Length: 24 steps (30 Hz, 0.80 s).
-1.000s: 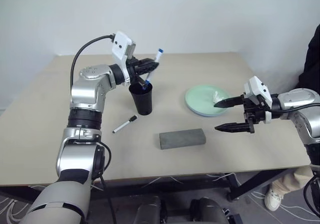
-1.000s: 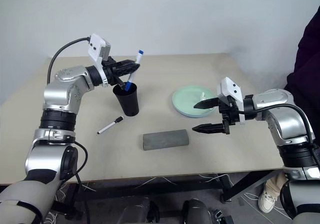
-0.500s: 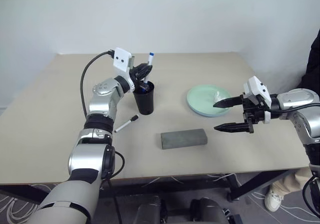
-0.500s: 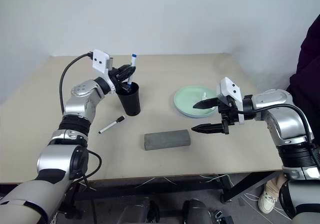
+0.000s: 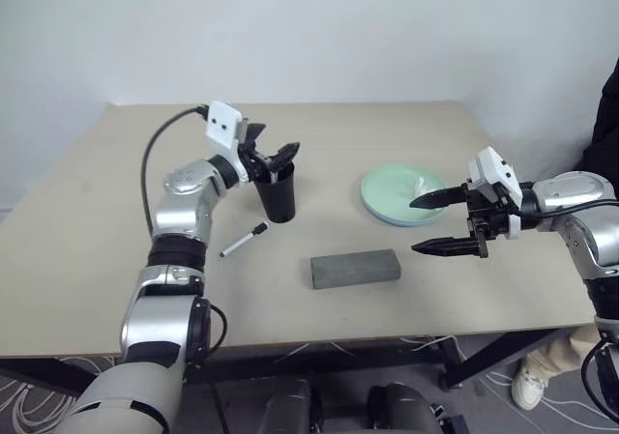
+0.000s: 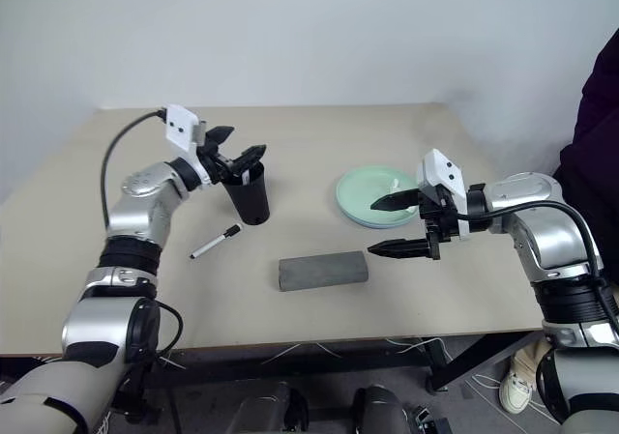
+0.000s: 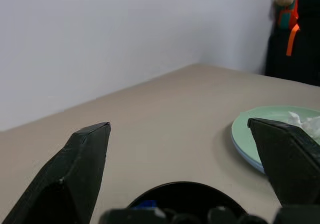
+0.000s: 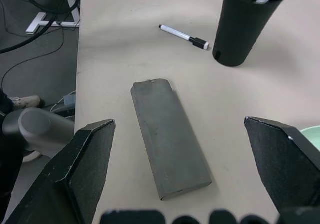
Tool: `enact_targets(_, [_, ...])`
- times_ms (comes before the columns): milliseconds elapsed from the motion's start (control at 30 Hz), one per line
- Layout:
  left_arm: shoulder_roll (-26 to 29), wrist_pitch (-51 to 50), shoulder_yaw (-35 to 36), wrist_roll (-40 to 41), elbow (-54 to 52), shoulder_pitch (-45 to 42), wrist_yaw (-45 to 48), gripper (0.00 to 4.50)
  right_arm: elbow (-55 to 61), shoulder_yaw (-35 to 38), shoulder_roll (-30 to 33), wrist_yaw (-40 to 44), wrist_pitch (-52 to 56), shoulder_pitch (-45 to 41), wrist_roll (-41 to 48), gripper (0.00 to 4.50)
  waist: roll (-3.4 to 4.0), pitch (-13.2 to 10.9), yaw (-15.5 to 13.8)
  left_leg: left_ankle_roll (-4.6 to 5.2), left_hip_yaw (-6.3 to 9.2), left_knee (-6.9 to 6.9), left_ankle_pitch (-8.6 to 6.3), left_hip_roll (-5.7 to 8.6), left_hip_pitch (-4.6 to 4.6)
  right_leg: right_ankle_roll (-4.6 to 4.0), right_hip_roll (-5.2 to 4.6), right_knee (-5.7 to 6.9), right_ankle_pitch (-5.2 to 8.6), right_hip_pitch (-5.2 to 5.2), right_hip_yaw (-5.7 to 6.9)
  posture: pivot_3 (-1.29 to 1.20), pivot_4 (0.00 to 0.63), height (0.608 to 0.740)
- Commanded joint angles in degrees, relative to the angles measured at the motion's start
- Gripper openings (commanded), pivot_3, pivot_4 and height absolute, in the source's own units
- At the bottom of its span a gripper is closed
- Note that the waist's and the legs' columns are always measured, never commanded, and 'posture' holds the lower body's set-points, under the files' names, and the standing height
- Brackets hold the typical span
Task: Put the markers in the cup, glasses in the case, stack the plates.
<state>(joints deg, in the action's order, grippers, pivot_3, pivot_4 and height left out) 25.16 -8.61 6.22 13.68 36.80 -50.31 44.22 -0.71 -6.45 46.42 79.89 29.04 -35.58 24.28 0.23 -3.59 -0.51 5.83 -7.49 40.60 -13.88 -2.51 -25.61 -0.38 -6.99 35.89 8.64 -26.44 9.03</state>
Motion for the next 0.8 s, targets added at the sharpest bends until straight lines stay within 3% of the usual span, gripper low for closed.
enact_targets(33, [6.5,-7.7,-0.4,2.0,-9.3,0.4,6.6,4.48,0.7,1.0,0.1,0.1,-0.3,-1.5,0.5,4.50,0.00,0.0,0.0,0.00,0.00,0.00,0.00,0.00,0.00,0.00,0.00,0.00,0.00,-0.01,0.00,0.00,0.000,0.704])
enact_targets(200, [20.9,-14.3,-7.3,-3.5,-10.9,3.9,18.4,4.48,0.4,0.9,0.0,0.2,-0.5,-1.5,0.4,4.50,0.07,0.0,0.4,-0.03,-0.09,-0.07,-0.01,-0.04,0.05,-0.02,0.04,0.02,0.01,-0.09,-0.02,0.00,0.000,0.704])
enact_targets(300, [23.7,-15.5,-11.1,-7.0,-8.6,4.4,20.4,4.48,0.2,0.7,-0.3,0.2,-0.5,-1.7,0.4,4.50,0.07,0.0,-0.1,-0.03,-0.05,-0.08,-0.01,-0.07,0.05,-0.03,0.04,0.00,0.02,-0.13,0.01,0.00,0.000,0.704])
enact_targets(667, [16.1,-7.2,-18.1,-15.0,7.0,1.8,20.3,4.48,-1.2,-0.2,-1.5,0.6,-1.2,-2.6,-0.1,4.50,0.00,0.0,-0.3,0.01,-0.20,-0.36,-0.05,-0.03,-0.11,-0.03,-0.02,-0.09,0.02,-0.48,-0.21,0.00,0.000,0.704])
enact_targets(800, [13.5,-5.0,-19.7,-17.2,11.7,0.6,20.5,4.48,-1.3,-0.3,-1.5,0.6,-1.2,-2.7,-0.1,4.50,-0.02,0.0,0.0,-0.43,-0.33,-0.36,0.13,-0.04,-0.38,0.01,0.05,0.04,-0.01,-0.78,-0.26,0.00,0.000,0.704])
